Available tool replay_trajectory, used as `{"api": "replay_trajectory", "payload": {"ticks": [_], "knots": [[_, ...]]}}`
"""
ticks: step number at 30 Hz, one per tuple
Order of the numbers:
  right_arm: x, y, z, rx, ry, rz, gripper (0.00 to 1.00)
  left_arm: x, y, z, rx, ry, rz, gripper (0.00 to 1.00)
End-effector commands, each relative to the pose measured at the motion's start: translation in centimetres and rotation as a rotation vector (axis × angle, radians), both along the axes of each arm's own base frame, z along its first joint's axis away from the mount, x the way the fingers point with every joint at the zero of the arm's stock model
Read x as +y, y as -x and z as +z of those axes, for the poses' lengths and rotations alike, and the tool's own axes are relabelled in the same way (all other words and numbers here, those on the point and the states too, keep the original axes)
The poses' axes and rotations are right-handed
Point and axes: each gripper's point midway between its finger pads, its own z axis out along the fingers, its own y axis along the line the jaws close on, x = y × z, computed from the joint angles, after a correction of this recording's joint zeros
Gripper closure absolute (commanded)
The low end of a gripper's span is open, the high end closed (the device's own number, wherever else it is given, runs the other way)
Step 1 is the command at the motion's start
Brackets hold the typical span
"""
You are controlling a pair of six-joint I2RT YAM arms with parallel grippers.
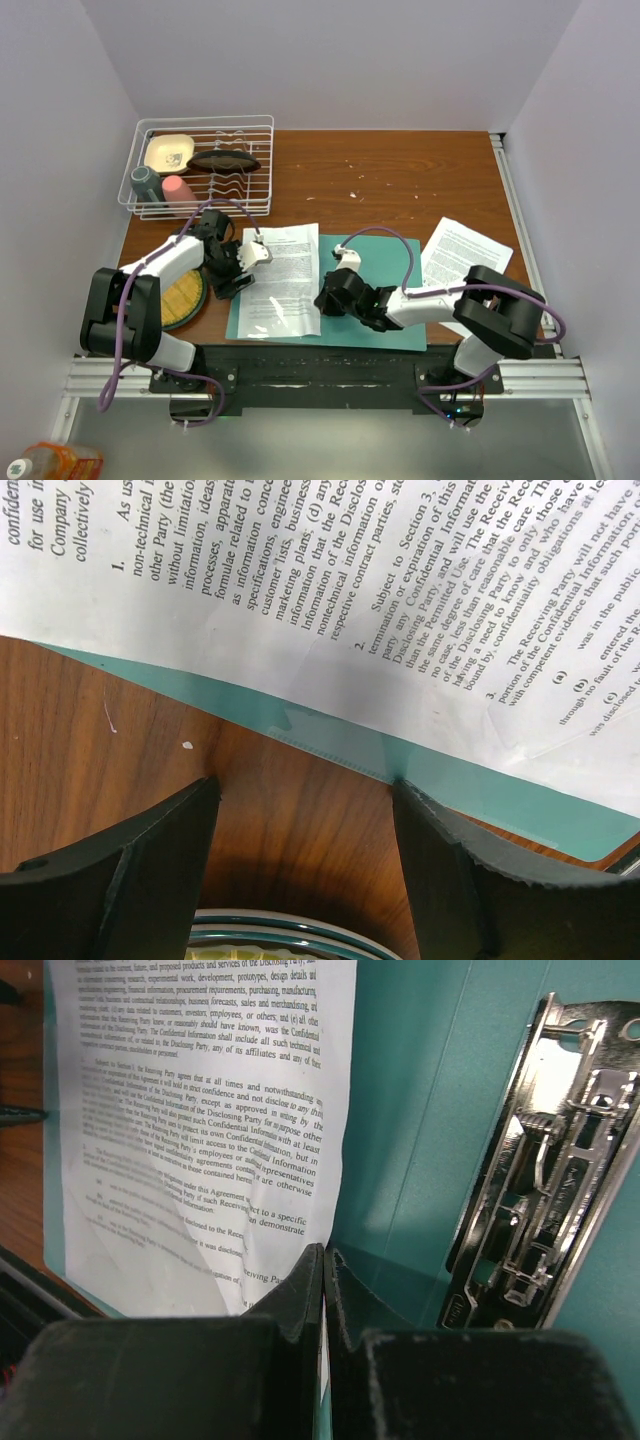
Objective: Put the files into the folder
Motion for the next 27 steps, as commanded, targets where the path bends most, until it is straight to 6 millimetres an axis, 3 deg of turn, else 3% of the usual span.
{"api": "replay_trajectory", "payload": {"ticks": [1,5,18,27], "knots": [[-1.2,-0.5,1.0,-0.066,0.085,0.018,1.0,-0.6,1.9,-0.8,0.082,0.036,0.006,0.25],[-1.7,-0.8,1.3,-0.094,0.123,0.026,1.0,-0.8,1.8,-0.6,0.079,0.043,0.008,0.25],[-0.1,-3.2,0.8,-0.127,0.17,-0.033,1.0,-0.7,1.9,-0.5,0.078,0.042,0.011,0.26],[-1.7,-3.7,0.6,-0.126,0.192,-0.125,1.0,-0.8,1.8,-0.5,0.081,0.048,0.011,0.26]]}}
